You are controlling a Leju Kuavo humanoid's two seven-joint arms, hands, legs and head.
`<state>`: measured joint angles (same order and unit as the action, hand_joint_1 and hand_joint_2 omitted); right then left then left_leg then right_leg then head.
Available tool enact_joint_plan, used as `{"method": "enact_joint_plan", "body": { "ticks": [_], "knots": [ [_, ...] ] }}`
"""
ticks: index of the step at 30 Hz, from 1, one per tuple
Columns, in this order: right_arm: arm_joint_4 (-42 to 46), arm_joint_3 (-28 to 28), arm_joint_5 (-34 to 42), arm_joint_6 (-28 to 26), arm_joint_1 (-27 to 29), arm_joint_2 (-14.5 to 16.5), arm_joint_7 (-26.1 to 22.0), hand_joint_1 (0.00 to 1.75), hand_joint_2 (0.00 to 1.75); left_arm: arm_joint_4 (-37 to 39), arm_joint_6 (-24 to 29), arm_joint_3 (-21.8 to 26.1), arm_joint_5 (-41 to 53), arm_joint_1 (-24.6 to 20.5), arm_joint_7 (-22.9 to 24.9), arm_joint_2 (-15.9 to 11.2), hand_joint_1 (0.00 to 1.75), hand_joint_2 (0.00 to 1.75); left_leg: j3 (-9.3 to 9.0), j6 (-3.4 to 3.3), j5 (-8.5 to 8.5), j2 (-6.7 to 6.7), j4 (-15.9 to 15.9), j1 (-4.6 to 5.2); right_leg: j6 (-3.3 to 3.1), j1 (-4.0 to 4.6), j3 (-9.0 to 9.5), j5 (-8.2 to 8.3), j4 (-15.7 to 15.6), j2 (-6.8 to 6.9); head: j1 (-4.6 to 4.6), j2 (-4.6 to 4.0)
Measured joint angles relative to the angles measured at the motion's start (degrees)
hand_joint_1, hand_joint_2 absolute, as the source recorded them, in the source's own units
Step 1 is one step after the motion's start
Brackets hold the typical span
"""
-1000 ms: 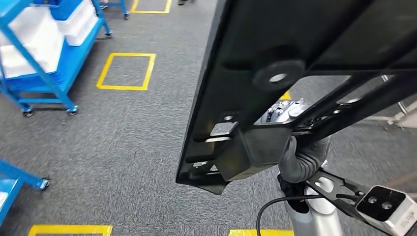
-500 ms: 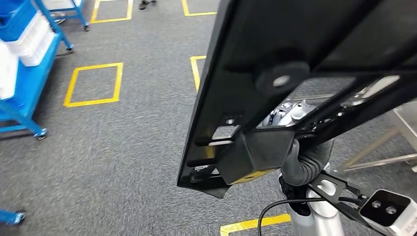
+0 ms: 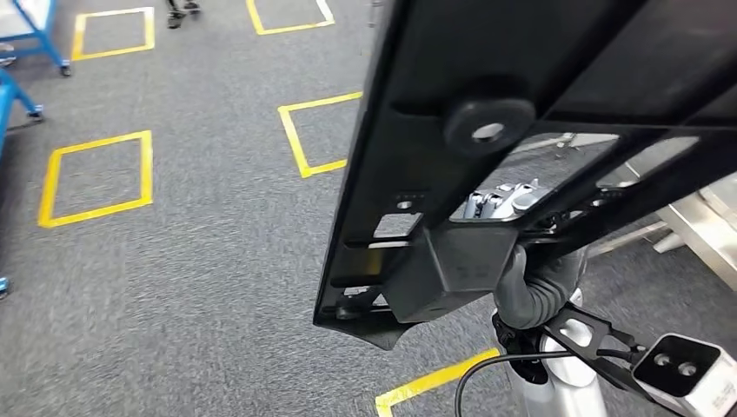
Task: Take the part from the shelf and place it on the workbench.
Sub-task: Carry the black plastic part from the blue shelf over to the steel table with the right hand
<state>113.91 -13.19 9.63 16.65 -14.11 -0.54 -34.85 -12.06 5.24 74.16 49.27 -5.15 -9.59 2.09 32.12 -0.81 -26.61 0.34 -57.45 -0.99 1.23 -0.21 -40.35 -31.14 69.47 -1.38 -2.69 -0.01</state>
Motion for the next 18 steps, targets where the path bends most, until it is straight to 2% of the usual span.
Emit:
{"method": "enact_joint_plan", "body": {
  "ticks": [1,2,3,4,5,7,8,9,10,11,13,14,15,16,17,18],
  "knots": [
    [0.0,0.0,0.0,-0.1,0.3,0.0,-0.1,1.75,1.75,0.0,0.3,0.2,-0.2,0.1,0.2,-0.2,0.00,0.00,0.00,-0.07,-0.08,0.81,0.0,0.12,0.10,-0.12,-1.69,-1.13,3.3,0.52,0.00,0.00],
    [0.0,0.1,0.0,-0.1,0.6,-0.1,-0.2,1.75,1.75,0.0,0.5,0.4,-0.4,0.2,0.3,-0.3,0.00,0.00,-0.02,-0.09,-0.18,1.60,0.0,0.19,0.14,-0.18,-2.55,-1.27,4.8,0.82,0.00,-0.01],
    [0.0,0.1,0.0,-0.1,0.9,-0.1,-0.3,1.75,1.75,0.0,0.7,0.7,-0.6,0.2,0.4,-0.5,0.00,0.00,-0.08,-0.07,-0.28,2.34,0.0,0.24,0.10,-0.21,-2.25,-0.40,4.2,1.06,0.00,0.00],
    [0.0,0.2,0.0,-0.1,1.1,-0.2,-0.3,1.75,1.75,0.0,0.7,0.8,-0.8,0.2,0.5,-0.7,0.00,0.00,-0.21,-0.01,-0.40,3.00,0.0,0.28,-0.02,-0.20,-0.77,1.29,1.4,1.41,0.00,0.01],
    [0.0,0.2,-0.1,-0.1,1.2,-0.2,-0.4,1.75,1.75,0.0,0.8,0.9,-0.9,0.2,0.6,-0.8,0.00,0.00,-0.41,0.09,-0.55,3.60,0.0,0.33,-0.24,-0.09,1.50,3.21,-2.7,2.27,0.00,0.01],
    [0.0,0.4,-0.1,-0.1,1.2,-0.3,-0.5,1.75,1.75,0.0,0.8,1.1,-1.0,0.1,0.7,-1.0,0.00,0.00,-0.79,0.54,-0.92,4.59,-0.1,0.56,-0.88,0.56,5.16,5.17,-9.4,4.43,0.00,0.01],
    [0.0,0.4,-0.1,-0.1,1.2,-0.3,-0.5,1.75,1.75,0.0,0.8,1.2,-1.1,0.1,0.7,-1.1,0.00,0.00,-0.96,0.83,-1.09,5.06,-0.1,0.63,-1.20,0.89,5.92,5.31,-10.9,5.01,0.00,0.01],
    [0.0,0.5,-0.1,-0.1,1.3,-0.4,-0.6,1.75,1.75,0.0,0.9,1.2,-1.1,0.1,0.7,-1.2,0.00,0.00,-1.12,1.13,-1.23,5.58,0.0,0.64,-1.48,1.17,5.98,5.08,-11.3,4.87,0.00,0.01],
    [0.0,0.5,0.0,-0.1,1.3,-0.4,-0.6,1.75,1.75,0.0,0.9,1.3,-1.1,0.0,0.6,-1.3,0.00,0.00,-1.34,1.43,-1.36,6.15,0.0,0.62,-1.78,1.15,6.00,5.19,-11.4,4.13,0.00,0.00],
    [0.0,0.6,0.0,-0.1,1.4,-0.5,-0.6,1.75,1.75,0.0,0.9,1.4,-1.2,-0.1,0.5,-1.3,0.00,0.00,-1.52,1.73,-1.63,6.00,-0.1,0.50,-2.06,1.05,6.17,5.31,-11.7,3.49,0.00,0.01],
    [-0.1,0.6,0.1,-0.1,1.1,-0.5,-0.7,1.75,1.75,0.0,0.7,1.5,-1.3,-0.2,0.2,-1.3,0.00,0.00,-0.69,2.15,-3.40,3.69,-2.7,0.32,-2.74,0.68,6.64,5.63,-12.3,2.31,0.00,0.00],
    [-0.1,0.6,0.3,-0.1,1.0,-0.5,-0.7,1.75,1.75,0.0,0.7,1.6,-1.4,-0.1,0.0,-1.3,0.00,0.00,0.66,2.26,-5.03,1.98,-5.6,0.20,-2.97,0.56,6.79,5.70,-12.4,1.77,-0.01,0.00],
    [-0.2,0.6,0.4,-0.1,0.8,-0.5,-0.7,1.75,1.75,0.0,0.6,1.7,-1.5,0.0,-0.2,-1.3,0.00,0.00,2.53,2.35,-6.83,0.87,-9.4,0.20,-3.15,0.54,6.81,5.70,-12.4,1.12,-0.01,-0.01],
    [-0.3,0.6,0.5,-0.1,0.8,-0.5,-0.7,1.75,1.75,0.0,0.5,1.8,-1.6,0.2,-0.3,-1.2,0.00,0.00,4.46,2.44,-8.25,0.37,-13.1,0.20,-3.23,0.56,6.81,5.68,-12.4,0.37,-0.01,-0.01],
    [-0.4,0.6,0.6,-0.1,0.8,-0.5,-0.7,1.75,1.75,0.0,0.5,2.0,-1.7,0.3,-0.4,-1.2,0.00,0.00,5.85,2.52,-8.71,0.19,-15.6,0.19,-3.24,0.57,6.83,5.66,-12.4,-0.46,-0.01,0.00],
    [-0.5,0.6,0.7,-0.1,0.8,-0.5,-0.6,1.75,1.75,0.0,0.4,2.1,-1.8,0.3,-0.6,-1.2,0.00,0.00,6.32,2.56,-8.01,0.12,-16.0,0.17,-3.19,0.56,6.89,5.62,-12.3,-1.31,-0.01,0.00]
  ]
}}
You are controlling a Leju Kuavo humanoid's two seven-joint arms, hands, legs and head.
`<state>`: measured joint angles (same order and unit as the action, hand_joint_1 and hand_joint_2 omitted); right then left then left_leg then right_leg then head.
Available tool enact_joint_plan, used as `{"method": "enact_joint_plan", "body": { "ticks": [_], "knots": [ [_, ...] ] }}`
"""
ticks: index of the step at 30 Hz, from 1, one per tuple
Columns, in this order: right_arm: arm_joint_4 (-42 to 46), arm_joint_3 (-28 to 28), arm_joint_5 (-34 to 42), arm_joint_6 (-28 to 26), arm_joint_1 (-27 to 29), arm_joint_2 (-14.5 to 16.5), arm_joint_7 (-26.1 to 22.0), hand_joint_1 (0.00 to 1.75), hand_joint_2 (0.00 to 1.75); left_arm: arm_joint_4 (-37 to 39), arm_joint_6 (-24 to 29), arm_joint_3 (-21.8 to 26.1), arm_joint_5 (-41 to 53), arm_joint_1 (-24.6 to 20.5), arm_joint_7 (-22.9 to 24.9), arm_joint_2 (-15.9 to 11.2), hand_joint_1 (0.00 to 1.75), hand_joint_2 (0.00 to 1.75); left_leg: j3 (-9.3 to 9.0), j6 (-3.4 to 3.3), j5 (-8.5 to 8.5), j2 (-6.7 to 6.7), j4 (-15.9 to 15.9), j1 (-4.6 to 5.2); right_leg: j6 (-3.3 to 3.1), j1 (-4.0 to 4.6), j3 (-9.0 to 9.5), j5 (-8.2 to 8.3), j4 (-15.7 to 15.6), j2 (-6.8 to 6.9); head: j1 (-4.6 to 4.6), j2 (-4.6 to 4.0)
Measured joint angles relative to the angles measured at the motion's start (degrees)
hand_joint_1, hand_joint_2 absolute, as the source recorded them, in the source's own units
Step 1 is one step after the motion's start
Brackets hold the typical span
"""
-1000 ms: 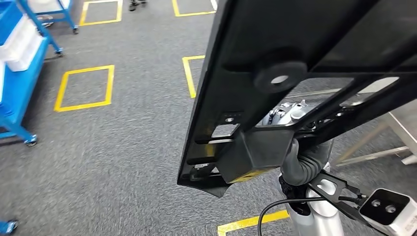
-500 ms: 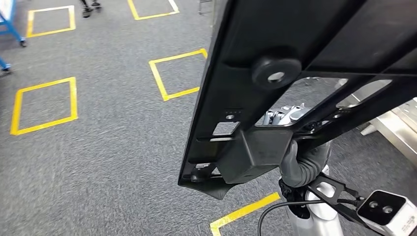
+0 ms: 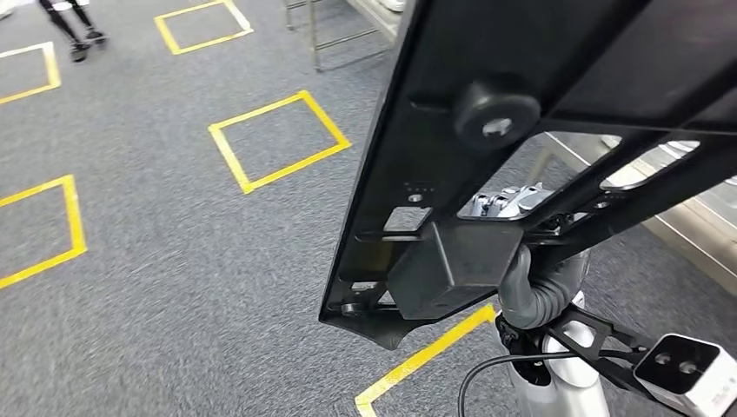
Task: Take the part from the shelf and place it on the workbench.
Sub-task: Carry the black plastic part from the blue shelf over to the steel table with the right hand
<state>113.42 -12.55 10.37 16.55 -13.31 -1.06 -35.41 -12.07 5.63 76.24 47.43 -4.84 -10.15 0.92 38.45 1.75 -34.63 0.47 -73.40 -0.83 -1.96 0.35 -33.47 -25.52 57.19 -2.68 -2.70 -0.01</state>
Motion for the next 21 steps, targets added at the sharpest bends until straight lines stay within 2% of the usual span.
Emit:
{"method": "enact_joint_plan", "body": {
  "ticks": [1,2,4,5,6,8,9,10,12,13,14,15,16,17,19,20,21],
  "knots": [
    [-0.1,0.0,0.1,0.0,0.0,0.0,0.1,1.75,1.75,0.0,-0.1,0.1,-0.1,0.0,-0.2,0.0,0.00,0.00,-0.61,0.01,1.73,-0.12,1.9,-0.06,0.11,-0.04,0.09,-0.08,0.1,-0.82,0.01,0.00],
    [-0.1,0.0,0.2,0.0,0.0,0.0,0.2,1.75,1.75,0.0,-0.1,0.2,-0.2,-0.1,-0.4,0.1,0.00,0.00,-2.11,0.02,4.12,-0.62,5.5,-0.18,0.30,-0.11,0.21,-0.23,0.3,-1.60,0.01,0.00],
    [-0.1,0.0,0.2,0.0,-0.1,0.0,0.3,1.75,1.75,0.0,-0.1,0.2,-0.3,-0.2,-0.7,0.1,0.00,0.00,-5.09,-0.08,6.95,-3.44,12.3,-0.56,0.86,-0.20,0.03,-0.57,0.9,-3.00,0.01,0.00],
    [-0.1,0.0,0.2,0.0,-0.2,0.0,0.4,1.75,1.75,0.0,-0.1,0.2,-0.4,-0.2,-0.8,0.1,0.00,0.00,-5.86,-0.24,7.35,-4.60,14.2,-0.64,1.22,-0.30,-0.27,-0.63,1.2,-3.66,0.02,0.00],
    [-0.1,0.0,0.3,0.0,-0.2,0.0,0.4,1.75,1.75,0.0,-0.1,0.2,-0.4,-0.2,-0.8,0.2,0.00,0.00,-6.07,-0.49,7.10,-5.25,14.7,-0.63,1.59,-0.38,-0.60,-0.57,1.3,-4.32,0.01,0.00],
    [-0.1,0.0,0.3,0.0,-0.1,-0.1,0.4,1.75,1.75,0.0,-0.1,0.3,-0.4,-0.3,-0.8,0.2,0.00,0.00,-6.17,-1.18,7.28,-4.11,15.0,-0.53,2.31,-0.58,-1.03,-0.41,1.3,-5.21,0.01,0.01],
    [-0.1,0.0,0.3,0.0,-0.1,-0.2,0.5,1.75,1.75,0.0,-0.1,0.3,-0.4,-0.4,-0.8,0.3,0.00,0.00,-6.30,-1.59,7.41,-3.44,15.3,-0.56,2.60,-0.50,-1.31,-0.77,1.8,-4.39,0.01,0.01],
    [-0.1,0.0,0.3,0.0,-0.2,-0.2,0.5,1.75,1.75,0.0,-0.1,0.3,-0.3,-0.4,-0.9,0.3,0.00,0.00,-6.41,-1.96,7.53,-2.68,15.5,-0.57,2.86,-0.43,-2.08,-1.71,3.4,-2.88,0.02,0.01],
    [-0.1,0.0,0.3,0.0,-0.3,-0.3,0.4,1.75,1.75,0.0,-0.1,0.3,-0.3,-0.3,-0.9,0.4,0.00,0.00,-6.54,-2.50,7.53,-1.11,15.8,-0.38,3.27,-0.38,-5.31,-4.94,9.8,0.74,0.02,0.01],
    [-0.1,0.0,0.3,0.0,-0.3,-0.3,0.4,1.75,1.75,0.0,-0.1,0.3,-0.3,-0.2,-0.9,0.4,0.00,0.00,-6.54,-2.62,7.45,-0.25,15.7,-0.25,3.42,-0.48,-7.34,-6.45,13.7,1.61,0.01,0.01],
    [-0.1,0.0,0.3,0.0,-0.2,-0.3,0.4,1.75,1.75,0.0,-0.1,0.3,-0.3,-0.1,-0.9,0.4,0.00,0.00,-6.56,-2.67,7.35,0.55,15.7,-0.17,3.52,-0.58,-8.84,-7.19,16.5,2.00,0.01,0.01],
    [-0.1,0.0,0.3,0.0,-0.1,-0.3,0.4,1.75,1.75,0.0,-0.1,0.3,-0.3,-0.1,-0.9,0.4,0.00,0.00,-6.62,-2.69,7.23,1.34,15.7,-0.13,3.56,-0.65,-9.38,-6.90,17.3,2.21,0.01,0.01],
    [-0.1,0.0,0.3,0.0,-0.1,-0.4,0.4,1.75,1.75,0.0,-0.1,0.3,-0.2,-0.1,-1.0,0.4,0.00,0.00,-6.75,-2.65,7.10,2.06,15.7,-0.10,3.52,-0.67,-8.70,-5.59,15.9,2.44,0.01,0.01],
    [-0.2,0.0,0.3,0.0,0.0,-0.4,0.4,1.75,1.75,0.0,-0.1,0.3,-0.1,-0.2,-1.1,0.4,0.00,0.00,-6.96,-2.58,6.93,2.71,15.7,-0.10,3.39,-0.65,-6.94,-3.62,12.5,2.91,0.01,0.01],
    [-0.1,0.0,0.3,0.0,-0.1,-0.4,0.4,1.75,1.75,0.0,-0.2,0.3,0.0,-0.3,-1.3,0.4,0.00,0.00,-7.47,-2.20,6.52,3.83,15.7,0.06,2.77,-0.16,-2.83,-0.72,4.6,5.25,0.01,0.01],
    [0.0,0.0,0.3,-0.1,-0.2,-0.4,0.4,1.75,1.75,0.0,-0.2,0.3,0.0,-0.3,-1.4,0.5,0.00,0.00,-7.65,-1.95,6.31,4.36,15.7,0.16,2.37,0.15,-1.66,-0.19,2.2,6.08,0.01,0.01],
    [0.0,0.0,0.3,-0.1,-0.2,-0.4,0.4,1.75,1.75,0.0,-0.4,0.3,0.0,-0.3,-1.5,0.5,0.00,0.00,-7.81,-1.68,6.13,4.89,15.7,0.26,2.00,0.45,-1.24,-0.26,1.2,6.47,0.01,0.00]
  ]
}}
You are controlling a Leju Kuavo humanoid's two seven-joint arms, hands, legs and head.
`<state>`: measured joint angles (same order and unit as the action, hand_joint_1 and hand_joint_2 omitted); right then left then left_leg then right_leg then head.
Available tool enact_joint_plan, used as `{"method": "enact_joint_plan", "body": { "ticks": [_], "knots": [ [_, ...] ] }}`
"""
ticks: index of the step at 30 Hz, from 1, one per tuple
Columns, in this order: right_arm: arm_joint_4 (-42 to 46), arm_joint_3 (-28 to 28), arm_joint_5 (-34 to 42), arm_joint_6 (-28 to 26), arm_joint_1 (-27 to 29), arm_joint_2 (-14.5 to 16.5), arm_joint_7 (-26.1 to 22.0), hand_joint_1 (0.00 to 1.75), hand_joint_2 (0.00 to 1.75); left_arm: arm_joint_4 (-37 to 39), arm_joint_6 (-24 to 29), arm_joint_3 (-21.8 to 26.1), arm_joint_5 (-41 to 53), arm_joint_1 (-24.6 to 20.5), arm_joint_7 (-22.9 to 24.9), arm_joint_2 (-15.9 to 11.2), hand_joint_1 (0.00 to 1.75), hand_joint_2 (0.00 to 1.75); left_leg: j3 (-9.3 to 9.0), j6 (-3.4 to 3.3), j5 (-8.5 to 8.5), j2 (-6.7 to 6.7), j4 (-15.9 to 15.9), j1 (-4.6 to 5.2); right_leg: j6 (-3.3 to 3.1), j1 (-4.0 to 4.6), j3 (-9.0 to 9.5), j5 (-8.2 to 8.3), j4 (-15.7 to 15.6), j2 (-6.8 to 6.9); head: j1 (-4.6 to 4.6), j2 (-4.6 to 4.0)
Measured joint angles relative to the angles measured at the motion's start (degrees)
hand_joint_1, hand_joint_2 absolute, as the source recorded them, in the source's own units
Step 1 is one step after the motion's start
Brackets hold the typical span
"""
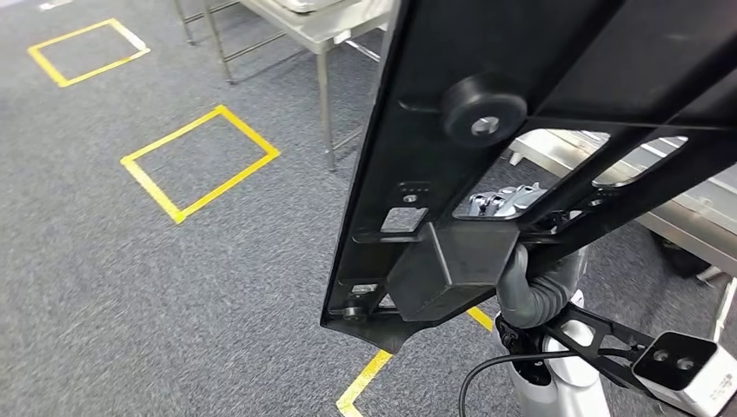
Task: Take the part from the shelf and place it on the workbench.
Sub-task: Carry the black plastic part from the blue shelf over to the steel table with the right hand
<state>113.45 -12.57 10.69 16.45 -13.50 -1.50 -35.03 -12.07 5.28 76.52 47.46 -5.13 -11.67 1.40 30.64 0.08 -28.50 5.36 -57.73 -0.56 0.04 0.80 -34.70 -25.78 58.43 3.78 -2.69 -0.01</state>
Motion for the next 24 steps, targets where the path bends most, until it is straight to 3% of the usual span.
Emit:
{"method": "enact_joint_plan", "body": {
  "ticks": [2,4,6,8,9,10,11,13,15,17,18,20,22,24],
  "knots": [
    [0.2,0.0,0.0,0.0,0.0,0.0,0.0,1.75,1.75,0.0,-0.2,0.0,0.0,-0.1,-0.1,0.0,0.00,0.00,-0.35,0.55,-0.37,1.06,0.1,0.09,-0.56,0.04,0.02,0.01,-0.2,-1.29,0.00,0.00],
    [0.5,0.0,0.0,0.0,0.1,0.0,-0.1,1.75,1.75,0.0,-0.3,0.0,0.0,-0.3,-0.1,0.1,0.00,0.00,-0.12,1.10,-1.58,-0.38,-1.3,-0.03,-1.01,-0.30,0.40,0.18,-0.7,-2.54,-0.01,0.01],
    [0.6,0.0,-0.1,-0.1,0.1,0.0,-0.1,1.75,1.75,0.0,-0.5,0.0,0.1,-0.3,-0.2,0.1,0.00,0.00,2.53,1.42,-4.62,-3.30,-7.0,-0.20,-1.43,-0.55,0.68,0.24,-1.0,-3.68,-0.01,0.01],
    [0.6,0.0,-0.2,-0.2,0.2,0.0,0.0,1.75,1.75,0.0,-0.6,0.0,0.2,0.0,-0.2,0.2,0.00,0.00,6.45,1.51,-7.21,-4.50,-14.2,-0.22,-1.66,-0.55,0.72,0.18,-0.9,-5.11,0.00,0.00],
    [0.6,0.0,-0.3,-0.2,0.3,0.0,0.0,1.75,1.75,0.0,-0.7,0.0,0.2,0.1,-0.2,0.2,0.00,0.00,7.59,1.54,-7.09,-4.67,-15.8,-0.22,-1.68,-0.55,0.76,0.14,-0.8,-5.90,0.00,0.00],
    [0.7,0.0,-0.4,-0.3,0.4,0.0,0.1,1.75,1.75,0.0,-0.8,0.0,0.2,0.1,-0.2,0.2,0.00,0.00,7.72,1.53,-5.81,-4.79,-15.3,-0.25,-1.62,-0.58,0.83,0.08,-0.7,-6.71,0.00,0.00],
    [0.7,0.0,-0.5,-0.4,0.5,0.0,0.1,1.75,1.75,0.0,-0.9,0.0,0.2,0.1,-0.2,0.2,0.00,0.00,6.84,1.51,-3.62,-5.13,-12.6,-0.30,-1.49,-0.65,0.92,-0.03,-0.6,-7.50,0.00,0.00],
    [1.0,0.0,-0.9,-0.9,0.5,0.0,0.3,1.75,1.75,0.0,-1.3,0.0,0.2,0.0,-0.4,0.2,0.00,0.00,3.99,1.39,0.20,-7.50,-5.3,-0.58,-1.02,-0.74,0.85,-0.39,0.0,-8.94,0.00,0.00],
    [1.3,0.0,-1.3,-1.3,0.6,-0.1,0.4,1.75,1.75,0.0,-1.6,-0.1,0.1,0.0,-0.5,0.2,0.00,0.00,2.45,0.98,1.17,-9.29,-1.7,-0.69,-0.42,-0.84,0.43,-0.50,0.4,-10.23,-0.01,0.00],
    [1.5,0.0,-1.4,-1.5,1.0,-0.1,0.6,1.75,1.75,0.0,-1.7,-0.1,0.0,-0.1,-0.6,0.3,0.00,0.00,2.26,0.26,1.13,-8.52,-1.4,-0.56,0.23,-0.96,0.10,-0.30,0.3,-11.39,-0.01,0.00],
    [1.7,0.0,-1.4,-1.6,1.1,-0.1,0.6,1.75,1.75,0.0,-1.8,0.0,-0.1,-0.3,-0.6,0.3,0.00,0.00,2.19,-0.12,1.24,-7.91,-1.3,-0.55,0.52,-0.95,-0.04,-0.44,0.5,-11.02,0.00,0.00],
    [1.9,0.0,-1.4,-1.8,1.1,-0.1,0.7,1.75,1.75,0.0,-1.8,0.0,-0.4,-0.4,-0.6,0.4,0.00,0.00,2.07,-0.87,1.42,-6.60,-0.9,-0.61,1.06,-0.80,-1.46,-2.27,3.5,-8.26,0.00,0.01],
    [1.9,0.0,-1.4,-2.0,1.1,-0.1,0.8,1.75,1.75,0.0,-1.8,0.0,-0.7,-0.3,-0.6,0.4,0.00,0.00,2.06,-1.33,1.33,-5.18,-0.9,-0.41,1.44,-0.84,-4.92,-5.68,10.5,-5.20,0.00,0.00],
    [1.9,0.0,-1.4,-2.1,1.1,-0.1,0.9,1.75,1.75,0.0,-1.7,0.2,-1.0,-0.1,-0.6,0.4,0.00,0.00,2.04,-1.48,1.18,-3.71,-0.9,-0.24,1.58,-1.04,-7.85,-7.37,16.2,-4.33,0.00,0.00]
  ]
}}
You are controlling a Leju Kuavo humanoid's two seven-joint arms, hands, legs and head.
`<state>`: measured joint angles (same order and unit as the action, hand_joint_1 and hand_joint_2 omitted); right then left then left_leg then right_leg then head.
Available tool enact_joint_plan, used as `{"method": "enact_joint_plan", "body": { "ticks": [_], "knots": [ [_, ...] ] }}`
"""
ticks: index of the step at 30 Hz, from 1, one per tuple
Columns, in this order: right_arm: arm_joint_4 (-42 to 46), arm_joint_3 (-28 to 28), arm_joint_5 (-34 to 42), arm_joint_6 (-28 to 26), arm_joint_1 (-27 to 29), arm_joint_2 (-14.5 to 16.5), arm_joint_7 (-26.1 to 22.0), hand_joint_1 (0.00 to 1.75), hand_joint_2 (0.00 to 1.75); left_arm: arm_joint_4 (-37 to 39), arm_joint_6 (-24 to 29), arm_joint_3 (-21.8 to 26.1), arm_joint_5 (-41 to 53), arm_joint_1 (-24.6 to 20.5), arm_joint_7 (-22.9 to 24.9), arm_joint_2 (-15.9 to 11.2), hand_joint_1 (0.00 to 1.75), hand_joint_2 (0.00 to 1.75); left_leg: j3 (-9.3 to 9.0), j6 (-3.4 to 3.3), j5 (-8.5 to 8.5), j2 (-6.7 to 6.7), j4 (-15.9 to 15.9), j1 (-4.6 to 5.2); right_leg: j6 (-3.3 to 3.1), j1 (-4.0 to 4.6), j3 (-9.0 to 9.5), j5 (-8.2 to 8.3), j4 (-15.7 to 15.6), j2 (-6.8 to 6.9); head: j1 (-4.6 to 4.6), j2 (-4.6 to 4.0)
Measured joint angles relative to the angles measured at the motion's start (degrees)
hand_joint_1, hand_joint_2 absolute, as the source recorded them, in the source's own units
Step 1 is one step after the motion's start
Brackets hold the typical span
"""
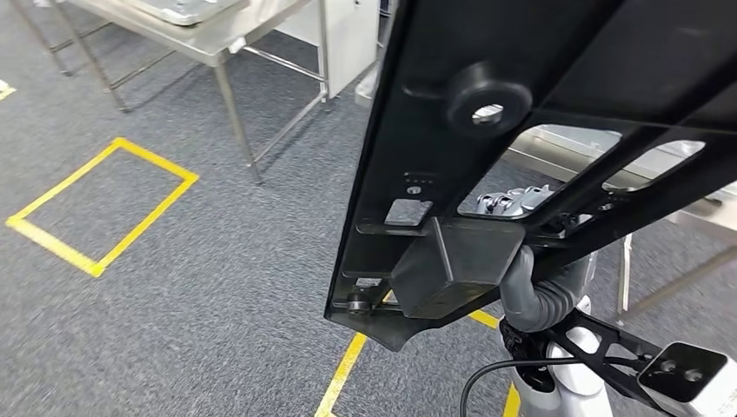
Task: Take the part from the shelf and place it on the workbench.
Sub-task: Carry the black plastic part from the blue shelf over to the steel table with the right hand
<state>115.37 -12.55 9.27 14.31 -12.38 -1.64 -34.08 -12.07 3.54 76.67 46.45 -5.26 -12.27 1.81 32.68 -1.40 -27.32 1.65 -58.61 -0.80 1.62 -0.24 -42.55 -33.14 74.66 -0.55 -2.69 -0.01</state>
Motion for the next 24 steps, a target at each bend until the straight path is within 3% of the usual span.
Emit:
{"method": "enact_joint_plan", "body": {
  "ticks": [1,2,4,6,7,9,11,13,15,16,18,20,22,24],
  "knots": [
    [0.0,0.0,0.0,0.0,0.0,0.0,0.1,1.75,1.75,0.0,0.0,0.0,-0.1,0.0,0.0,0.0,0.00,0.00,-0.07,-0.02,-0.09,0.69,0.0,0.06,-0.05,-0.05,-0.05,0.65,0.0,0.21,0.00,0.00],
    [0.0,0.0,0.0,0.0,0.0,0.0,0.1,1.75,1.75,0.0,0.0,0.1,-0.1,-0.1,0.0,0.0,0.00,0.00,-0.22,0.02,-0.20,1.33,0.0,0.11,-0.22,-0.03,1.22,2.29,-2.4,0.52,0.00,0.00],
    [0.0,0.0,0.0,0.0,-0.1,0.0,0.2,1.75,1.75,0.0,0.0,0.1,-0.2,-0.2,0.0,0.2,0.00,0.00,-0.67,0.22,-0.50,2.47,0.0,0.28,-0.98,0.50,5.56,5.79,-10.6,2.76,0.00,0.00],
    [0.0,0.0,-0.1,-0.1,-0.4,0.0,0.4,1.75,1.75,0.0,-0.2,0.1,-0.2,-0.1,-0.2,0.4,0.00,0.00,-0.99,0.68,-0.81,3.49,0.0,0.48,-1.74,1.24,8.04,7.01,-15.6,4.63,0.00,0.00],
    [0.0,0.0,-0.1,-0.1,-0.6,0.0,0.5,1.75,1.75,0.0,-0.2,0.2,-0.3,-0.1,-0.2,0.5,0.00,0.00,-1.11,0.95,-0.94,4.07,0.1,0.56,-1.93,1.49,8.15,6.81,-16.1,4.65,0.00,0.00],
    [0.0,0.0,-0.2,-0.2,-0.6,0.0,0.7,1.75,1.75,0.0,-0.4,0.2,-0.5,-0.3,-0.4,0.7,0.00,0.00,-1.54,1.49,-1.24,5.01,0.2,0.59,-2.30,1.29,8.32,7.11,-16.5,3.22,0.00,-0.01],
    [-0.1,-0.1,-0.3,-0.2,-0.8,0.0,0.9,1.75,1.75,0.0,-0.6,0.3,-0.5,-0.5,-0.6,0.9,0.00,0.00,-1.01,2.02,-2.79,3.13,-1.9,0.52,-2.80,0.75,8.89,7.53,-17.3,1.98,0.00,-0.01],
    [-0.1,-0.2,-0.5,-0.4,-1.0,0.1,0.9,1.75,1.75,0.0,-0.7,0.3,-0.5,-0.3,-0.7,1.0,0.00,0.00,1.96,2.43,-6.08,0.03,-8.4,0.35,-3.13,0.48,9.16,7.73,-17.7,0.71,-0.01,-0.01],
    [-0.1,-0.3,-0.7,-0.6,-0.9,0.2,0.9,1.75,1.75,0.0,-0.8,0.3,-0.4,0.0,-0.7,1.0,0.00,0.00,5.36,2.71,-8.07,-0.97,-14.8,0.22,-3.20,0.48,9.17,7.74,-17.6,-0.83,-0.01,-0.01],
    [-0.2,-0.3,-0.8,-0.6,-0.8,0.2,0.9,1.75,1.75,0.0,-0.9,0.4,-0.3,0.1,-0.7,1.0,0.00,0.00,5.97,2.81,-7.44,-1.08,-15.4,0.14,-3.16,0.47,9.22,7.70,-17.6,-1.67,-0.01,-0.01],
    [-0.2,-0.2,-0.8,-0.8,-0.7,0.2,0.9,1.75,1.75,0.0,-1.0,0.4,-0.2,0.1,-0.8,1.1,0.00,0.00,4.21,2.89,-3.29,-1.68,-10.2,-0.07,-2.89,0.37,9.40,7.52,-17.3,-3.28,-0.01,-0.01],
    [-0.2,-0.2,-0.7,-0.9,-0.7,0.2,0.8,1.75,1.75,0.0,-1.1,0.4,-0.2,0.0,-0.9,1.1,0.00,0.00,1.36,2.80,-0.01,-4.22,-3.1,-0.40,-2.36,0.34,9.25,7.19,-16.7,-4.72,0.00,-0.01],
    [-0.2,-0.2,-0.7,-0.9,-0.6,0.2,0.7,1.75,1.75,0.0,-1.2,0.4,-0.2,0.0,-1.0,1.1,0.00,0.00,0.31,2.35,0.37,-5.71,-0.4,-0.45,-1.70,0.22,8.69,7.13,-16.4,-5.92,-0.01,0.00],
    [-0.2,-0.2,-0.7,-0.9,-0.5,0.1,0.5,1.75,1.75,0.0,-1.4,0.4,-0.2,-0.2,-1.2,1.1,0.00,0.00,0.18,1.56,0.50,-4.65,-0.1,-0.35,-0.98,0.02,8.30,7.28,-16.4,-6.66,-0.01,-0.01]
  ]
}}
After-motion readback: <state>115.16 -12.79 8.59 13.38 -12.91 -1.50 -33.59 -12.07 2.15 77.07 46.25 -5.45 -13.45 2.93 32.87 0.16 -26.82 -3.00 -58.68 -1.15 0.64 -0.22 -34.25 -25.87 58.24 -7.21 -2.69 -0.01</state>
